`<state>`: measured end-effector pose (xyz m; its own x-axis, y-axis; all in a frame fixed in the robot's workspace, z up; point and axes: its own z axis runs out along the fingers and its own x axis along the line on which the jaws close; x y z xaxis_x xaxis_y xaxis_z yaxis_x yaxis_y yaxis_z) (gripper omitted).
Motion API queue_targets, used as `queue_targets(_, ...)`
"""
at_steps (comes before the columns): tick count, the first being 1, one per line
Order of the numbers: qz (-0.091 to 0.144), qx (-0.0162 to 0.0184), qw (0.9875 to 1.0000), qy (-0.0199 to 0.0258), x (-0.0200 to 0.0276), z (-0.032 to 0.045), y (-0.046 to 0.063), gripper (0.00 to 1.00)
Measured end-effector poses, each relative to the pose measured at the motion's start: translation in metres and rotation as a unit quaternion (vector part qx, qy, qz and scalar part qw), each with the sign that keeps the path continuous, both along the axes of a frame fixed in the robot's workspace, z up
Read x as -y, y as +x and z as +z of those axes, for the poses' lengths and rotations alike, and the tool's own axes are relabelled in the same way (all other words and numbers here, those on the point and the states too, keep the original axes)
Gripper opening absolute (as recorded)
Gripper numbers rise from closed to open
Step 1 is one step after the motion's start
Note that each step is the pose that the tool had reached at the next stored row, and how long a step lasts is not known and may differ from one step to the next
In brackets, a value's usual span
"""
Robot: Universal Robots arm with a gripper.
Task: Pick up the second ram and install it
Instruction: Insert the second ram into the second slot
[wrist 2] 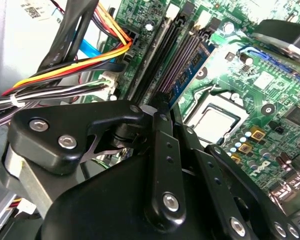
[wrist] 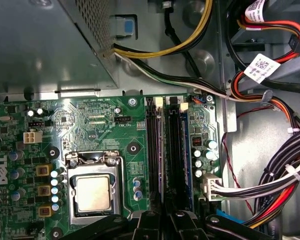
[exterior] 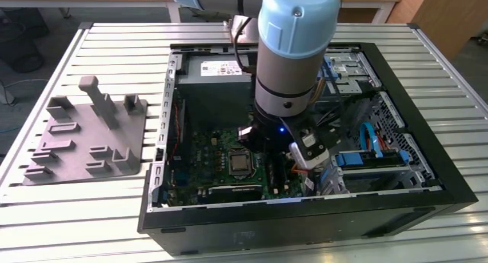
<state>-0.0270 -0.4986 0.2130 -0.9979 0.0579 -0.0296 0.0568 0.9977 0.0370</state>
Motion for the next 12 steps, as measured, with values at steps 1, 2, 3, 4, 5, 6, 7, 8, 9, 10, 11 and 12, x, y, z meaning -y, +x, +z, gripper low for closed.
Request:
queue_targets(1, 0.002, -0.0003, 1.0000, 0.0000, 0.0000, -0.0001, 0.0006, 0.14)
queue_targets(2, 0.004, -0.0008, 1.0000, 0.0000, 0.0000, -0.0002, 0.0013, 0.14)
queue_targets(3, 0.006, -0.0011, 1.0000, 0.0000, 0.0000, -0.0003, 0.0019, 0.14)
queue_targets(4, 0.007, -0.0014, 1.0000, 0.0000, 0.0000, -0.0005, 0.0026, 0.14)
queue_targets(5, 0.009, -0.0018, 1.0000, 0.0000, 0.0000, -0.0007, 0.0032, 0.14)
queue_targets(6, 0.011, -0.0020, 0.9999, 0.0000, 0.0000, -0.0009, 0.0037, 0.14)
queue_targets(7, 0.012, -0.0022, 0.9999, 0.0000, 0.0000, -0.0011, 0.0041, 0.14)
queue_targets(8, 0.014, -0.0023, 0.9999, 0.0000, 0.0000, -0.0013, 0.0043, 0.14)
queue_targets(9, 0.015, -0.0024, 0.9999, 0.0000, 0.0000, -0.0014, 0.0043, 0.14)
queue_targets(10, 0.016, -0.0024, 0.9999, 0.0000, 0.0000, -0.0016, 0.0045, 0.14)
queue_targets(11, 0.016, -0.0025, 0.9999, 0.0000, 0.0000, -0.0018, 0.0045, 0.14)
queue_targets(12, 0.017, -0.0025, 0.9999, 0.0001, 0.0000, -0.0023, 0.0046, 0.14)
